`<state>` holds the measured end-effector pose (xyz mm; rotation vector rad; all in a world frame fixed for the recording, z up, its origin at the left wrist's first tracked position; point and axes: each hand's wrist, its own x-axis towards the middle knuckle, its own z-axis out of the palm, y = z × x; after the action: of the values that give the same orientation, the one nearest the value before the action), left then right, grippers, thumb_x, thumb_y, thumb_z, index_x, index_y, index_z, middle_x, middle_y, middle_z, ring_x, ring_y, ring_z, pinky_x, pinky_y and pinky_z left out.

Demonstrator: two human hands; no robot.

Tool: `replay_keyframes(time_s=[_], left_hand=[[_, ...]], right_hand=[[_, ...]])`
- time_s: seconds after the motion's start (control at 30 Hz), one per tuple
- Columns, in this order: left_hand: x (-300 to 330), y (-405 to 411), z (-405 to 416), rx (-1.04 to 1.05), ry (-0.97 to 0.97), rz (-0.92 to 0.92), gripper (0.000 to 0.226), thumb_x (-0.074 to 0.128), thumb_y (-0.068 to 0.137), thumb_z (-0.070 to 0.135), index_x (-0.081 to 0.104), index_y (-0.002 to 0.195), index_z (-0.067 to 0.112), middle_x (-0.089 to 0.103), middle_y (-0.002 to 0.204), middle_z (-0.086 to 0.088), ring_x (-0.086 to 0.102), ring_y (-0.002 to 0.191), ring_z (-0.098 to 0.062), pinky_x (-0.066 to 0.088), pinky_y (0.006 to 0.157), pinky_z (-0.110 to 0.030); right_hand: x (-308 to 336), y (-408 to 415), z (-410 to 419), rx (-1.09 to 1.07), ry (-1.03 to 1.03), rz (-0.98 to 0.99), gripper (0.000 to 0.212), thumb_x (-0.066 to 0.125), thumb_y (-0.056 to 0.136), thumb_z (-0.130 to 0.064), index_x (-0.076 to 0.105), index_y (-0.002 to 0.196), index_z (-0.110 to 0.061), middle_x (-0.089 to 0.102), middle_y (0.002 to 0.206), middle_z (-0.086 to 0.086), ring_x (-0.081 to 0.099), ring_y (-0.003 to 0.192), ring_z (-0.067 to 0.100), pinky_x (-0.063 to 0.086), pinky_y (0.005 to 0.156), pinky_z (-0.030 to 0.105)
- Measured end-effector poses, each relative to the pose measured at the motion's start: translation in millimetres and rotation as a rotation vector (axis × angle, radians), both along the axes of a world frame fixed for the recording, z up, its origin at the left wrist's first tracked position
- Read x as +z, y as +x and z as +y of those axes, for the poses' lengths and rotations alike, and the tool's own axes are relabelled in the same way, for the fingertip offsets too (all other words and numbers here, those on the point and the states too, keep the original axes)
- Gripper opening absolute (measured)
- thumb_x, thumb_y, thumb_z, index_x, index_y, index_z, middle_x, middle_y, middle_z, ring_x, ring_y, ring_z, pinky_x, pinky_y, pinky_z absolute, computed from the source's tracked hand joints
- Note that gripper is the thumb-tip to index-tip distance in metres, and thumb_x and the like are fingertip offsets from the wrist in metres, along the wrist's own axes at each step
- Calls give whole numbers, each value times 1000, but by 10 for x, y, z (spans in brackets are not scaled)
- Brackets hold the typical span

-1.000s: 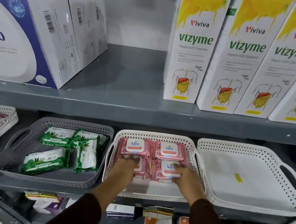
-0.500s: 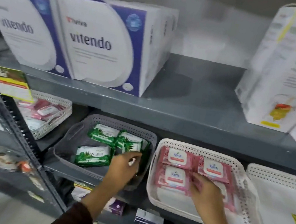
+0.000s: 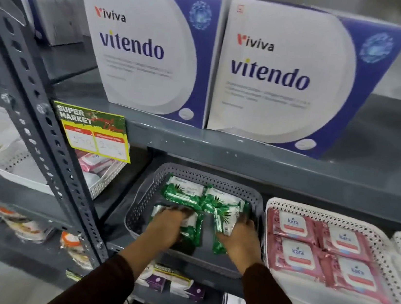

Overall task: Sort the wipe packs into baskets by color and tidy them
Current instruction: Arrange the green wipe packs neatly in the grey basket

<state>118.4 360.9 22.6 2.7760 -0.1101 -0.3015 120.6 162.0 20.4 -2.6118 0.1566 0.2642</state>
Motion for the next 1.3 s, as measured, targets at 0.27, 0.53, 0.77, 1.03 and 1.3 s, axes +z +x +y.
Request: replay_keyframes(time_s=[0.27, 0.53, 0.77, 1.03, 1.3], left_hand=[[108, -85, -7, -103, -54, 47, 76, 63, 80, -7, 37, 143, 28, 46, 139, -5, 52, 117, -29, 49, 98, -38], [-16, -93, -285, -237, 2, 78, 51, 54, 95, 11, 40, 141, 29, 45, 144, -9, 46, 125, -33, 38, 108, -46], [-56, -66, -23, -149, -166, 94, 58, 59, 94, 17, 34, 146, 30, 42, 146, -3, 44, 128, -25, 38, 108, -35], [-131, 160, 393, -87, -56, 32, 61, 60, 95, 21, 30, 149, 26, 19, 159, 4, 19, 144, -28, 23, 116, -43], [-210, 216, 482, -251, -27, 59, 57, 35, 104, 39, 12, 153, 21, -5, 160, 7, -12, 146, -26, -8, 116, -44]], right_hand=[[25, -47, -25, 198, -16, 80, 81, 80, 77, -7, 45, 149, -22, 39, 153, 14, 49, 132, 32, 48, 105, 42], [-33, -108, 5, 72, 4, -67, 47, 61, 85, 10, 70, 124, -15, 70, 126, 9, 67, 115, 21, 46, 100, 25], [-147, -104, 18, 78, 68, -83, 47, 65, 88, 2, 65, 130, -19, 64, 138, 3, 60, 124, 18, 39, 102, 17], [-217, -33, -4, 247, 50, -56, 48, 59, 97, -13, 55, 140, -34, 32, 162, 6, 46, 140, 21, 28, 115, 24], [-303, -44, -23, 307, 80, -32, 34, 57, 98, -30, 63, 132, -29, 22, 164, 2, 16, 153, 27, 13, 123, 35]])
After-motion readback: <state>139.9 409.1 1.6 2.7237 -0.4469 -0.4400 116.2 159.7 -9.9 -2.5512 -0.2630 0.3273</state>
